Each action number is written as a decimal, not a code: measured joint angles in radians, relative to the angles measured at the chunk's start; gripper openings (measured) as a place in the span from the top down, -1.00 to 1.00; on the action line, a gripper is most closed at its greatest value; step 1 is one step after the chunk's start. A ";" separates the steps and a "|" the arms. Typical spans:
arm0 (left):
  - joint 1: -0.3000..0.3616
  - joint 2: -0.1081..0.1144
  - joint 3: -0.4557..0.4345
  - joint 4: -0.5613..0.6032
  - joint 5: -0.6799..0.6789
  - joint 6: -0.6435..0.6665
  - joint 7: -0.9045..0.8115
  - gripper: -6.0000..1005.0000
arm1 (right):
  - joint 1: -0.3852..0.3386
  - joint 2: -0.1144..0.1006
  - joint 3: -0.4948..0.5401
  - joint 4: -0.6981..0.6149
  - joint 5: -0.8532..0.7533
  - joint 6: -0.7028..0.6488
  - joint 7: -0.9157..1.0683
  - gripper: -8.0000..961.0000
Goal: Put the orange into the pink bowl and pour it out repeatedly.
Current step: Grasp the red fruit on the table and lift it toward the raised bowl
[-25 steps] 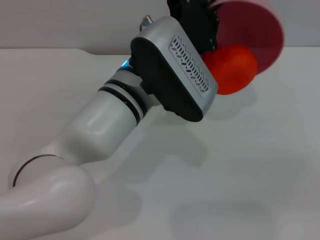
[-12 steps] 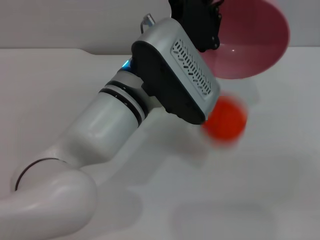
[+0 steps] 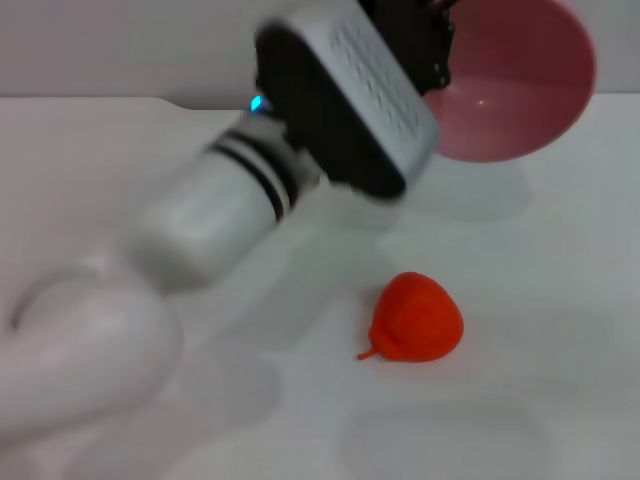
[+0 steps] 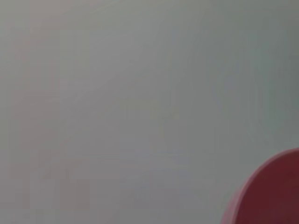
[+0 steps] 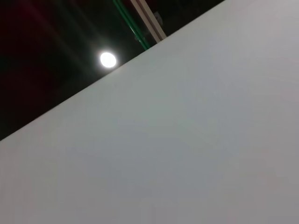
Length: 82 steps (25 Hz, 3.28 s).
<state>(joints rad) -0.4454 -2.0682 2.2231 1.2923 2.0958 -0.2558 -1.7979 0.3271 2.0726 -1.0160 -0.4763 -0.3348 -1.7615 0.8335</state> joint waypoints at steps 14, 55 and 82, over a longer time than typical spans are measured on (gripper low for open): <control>-0.447 0.017 -1.069 -0.175 0.012 1.359 -0.268 0.90 | -0.066 -0.011 0.004 0.129 -0.018 0.096 -0.001 -0.23; -0.433 0.029 -1.341 -0.126 0.274 1.714 -0.461 0.90 | 0.396 0.002 -0.340 -0.538 -2.059 0.299 1.383 -0.16; -0.399 0.017 -1.341 -0.122 0.270 1.722 -0.460 0.90 | 0.374 0.005 -0.555 -0.555 -2.107 0.459 1.476 0.05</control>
<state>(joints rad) -0.8445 -2.0512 0.8820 1.1707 2.3655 1.4662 -2.2580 0.7006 2.0776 -1.5706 -1.0317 -2.4419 -1.3024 2.3098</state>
